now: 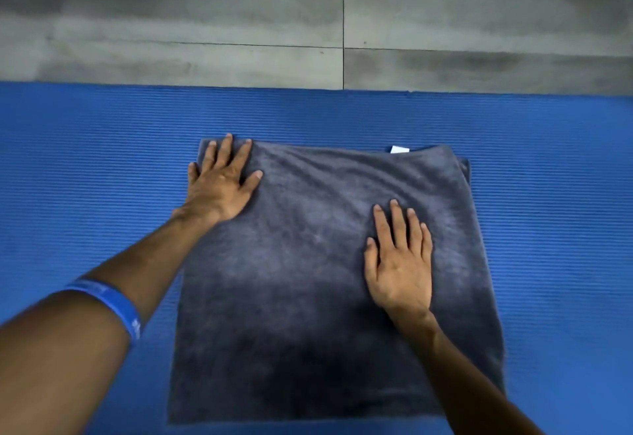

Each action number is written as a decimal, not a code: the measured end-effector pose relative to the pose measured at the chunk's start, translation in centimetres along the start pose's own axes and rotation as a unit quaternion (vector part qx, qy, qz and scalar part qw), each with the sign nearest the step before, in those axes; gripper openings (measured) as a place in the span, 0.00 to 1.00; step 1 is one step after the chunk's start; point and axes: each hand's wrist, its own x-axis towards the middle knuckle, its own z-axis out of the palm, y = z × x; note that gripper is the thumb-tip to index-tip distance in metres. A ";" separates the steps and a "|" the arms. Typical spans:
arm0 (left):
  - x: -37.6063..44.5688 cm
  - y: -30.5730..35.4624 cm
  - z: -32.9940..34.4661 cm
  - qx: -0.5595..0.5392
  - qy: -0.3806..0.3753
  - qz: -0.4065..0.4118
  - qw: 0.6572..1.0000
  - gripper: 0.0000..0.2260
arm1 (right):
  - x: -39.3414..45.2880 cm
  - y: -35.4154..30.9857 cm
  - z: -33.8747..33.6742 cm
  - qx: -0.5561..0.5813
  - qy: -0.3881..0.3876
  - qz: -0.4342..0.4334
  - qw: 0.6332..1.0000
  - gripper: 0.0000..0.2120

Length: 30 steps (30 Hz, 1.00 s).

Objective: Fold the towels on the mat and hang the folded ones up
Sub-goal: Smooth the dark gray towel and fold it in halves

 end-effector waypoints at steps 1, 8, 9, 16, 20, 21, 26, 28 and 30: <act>0.7 0.1 -0.5 -0.007 -0.013 -0.017 1.000 0.30 | 0.1 0.0 0.0 -0.002 -0.001 0.003 1.000 0.27; -8.0 3.9 4.0 0.002 0.150 0.098 0.984 0.26 | 0.2 -0.2 -0.1 -0.008 -0.001 0.007 1.000 0.27; -10.8 4.4 5.7 -0.007 0.149 0.124 0.981 0.26 | 0.2 -0.2 -0.1 -0.010 -0.001 0.008 1.000 0.27; -25.1 1.3 13.8 0.008 0.047 0.114 0.992 0.25 | 0.0 -0.2 -0.3 -0.003 0.000 0.006 1.000 0.27; -26.4 0.0 13.6 0.017 0.036 0.105 0.994 0.26 | 0.2 -0.7 -1.2 0.010 -0.004 0.009 1.000 0.27; -26.3 0.1 13.5 0.015 0.033 0.103 0.994 0.26 | 0.9 -0.4 -1.8 0.015 -0.011 0.010 1.000 0.28; -26.4 -0.1 13.9 0.030 0.037 0.106 0.993 0.26 | 6.3 3.6 -5.1 0.017 -0.059 -0.004 0.998 0.29; -26.4 -0.5 13.8 0.027 0.034 0.110 0.993 0.27 | 7.5 5.8 -5.8 0.018 -0.102 0.063 0.993 0.29; -26.3 -0.7 13.6 0.016 0.029 0.118 0.992 0.26 | 6.8 6.8 -6.3 0.048 -0.087 0.127 0.987 0.30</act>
